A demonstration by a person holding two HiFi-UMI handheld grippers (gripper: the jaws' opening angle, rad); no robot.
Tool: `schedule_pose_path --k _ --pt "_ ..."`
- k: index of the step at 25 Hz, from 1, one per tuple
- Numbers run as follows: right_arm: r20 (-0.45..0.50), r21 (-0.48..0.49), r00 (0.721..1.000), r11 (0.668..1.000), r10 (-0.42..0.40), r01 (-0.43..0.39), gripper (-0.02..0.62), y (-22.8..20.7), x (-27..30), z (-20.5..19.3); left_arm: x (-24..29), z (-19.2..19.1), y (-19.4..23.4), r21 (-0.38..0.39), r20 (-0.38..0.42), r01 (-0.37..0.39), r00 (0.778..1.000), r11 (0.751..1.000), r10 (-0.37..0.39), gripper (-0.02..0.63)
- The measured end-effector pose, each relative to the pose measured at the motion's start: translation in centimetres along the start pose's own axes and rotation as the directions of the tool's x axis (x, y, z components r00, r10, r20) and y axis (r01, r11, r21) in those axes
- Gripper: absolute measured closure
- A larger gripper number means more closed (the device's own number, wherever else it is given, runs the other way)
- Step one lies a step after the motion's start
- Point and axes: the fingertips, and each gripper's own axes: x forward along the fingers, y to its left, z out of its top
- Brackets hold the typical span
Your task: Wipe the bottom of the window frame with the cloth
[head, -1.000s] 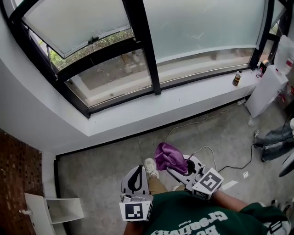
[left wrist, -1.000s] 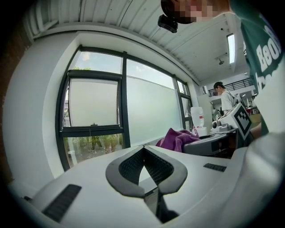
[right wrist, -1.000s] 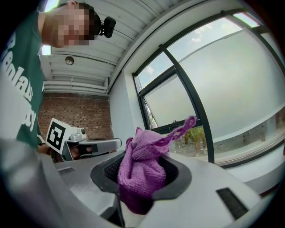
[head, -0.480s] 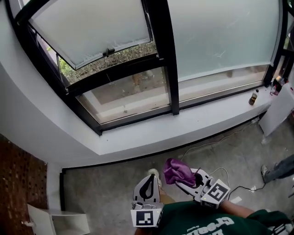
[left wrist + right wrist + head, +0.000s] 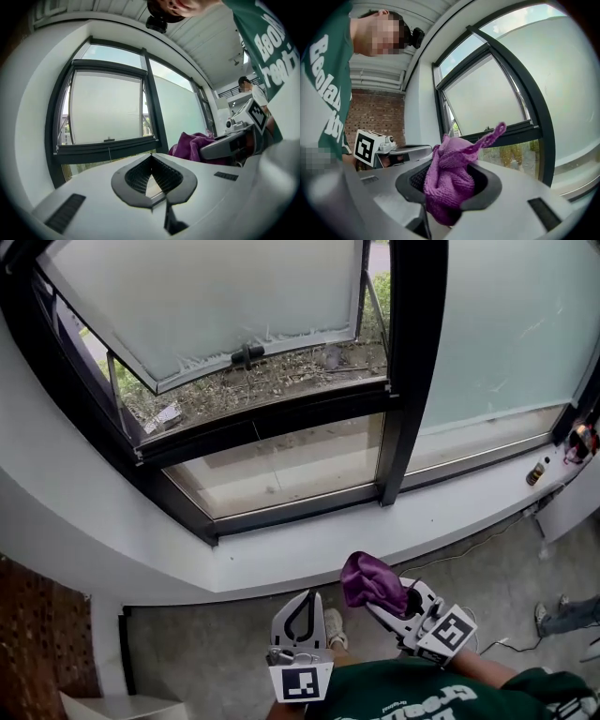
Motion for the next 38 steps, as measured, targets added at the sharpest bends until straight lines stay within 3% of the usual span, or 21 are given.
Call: schedule_pose_path --k 3,9,16,24,35,38 --pt "-0.018 -0.008 0.999 1.000 -0.029 0.029 0.442 -2.0 4.1 0.8 2.9 0.4 4.3 0.055 0.019 0.004 1.000 0.998 -0.005 0.603" --pt "-0.023 -0.083 0.997 0.994 -0.077 0.075 0.443 -5.3 10.5 2.0 7.9 -0.4 10.5 0.052 0.034 0.017 0.999 0.999 -0.019 0.603" --pt "0.002 -0.088 0.992 0.988 -0.130 0.129 0.443 -9.3 16.4 2.8 14.3 -2.1 15.1 -0.030 0.004 0.062 0.998 0.998 -0.062 0.603" --pt "-0.052 -0.067 0.981 0.981 -0.186 0.182 0.442 -12.4 19.4 2.3 19.4 -1.1 18.4 -0.011 0.036 0.076 0.996 0.997 -0.076 0.603" --pt "-0.045 -0.067 0.989 0.988 -0.143 0.140 0.442 -13.2 22.0 2.7 20.4 -0.3 20.5 -0.047 0.046 0.032 0.998 0.998 -0.030 0.603" --pt "-0.081 -0.105 0.988 0.987 -0.128 0.119 0.442 -13.4 22.3 2.5 20.5 -0.2 20.8 -0.061 0.041 0.010 0.999 0.998 -0.008 0.603"
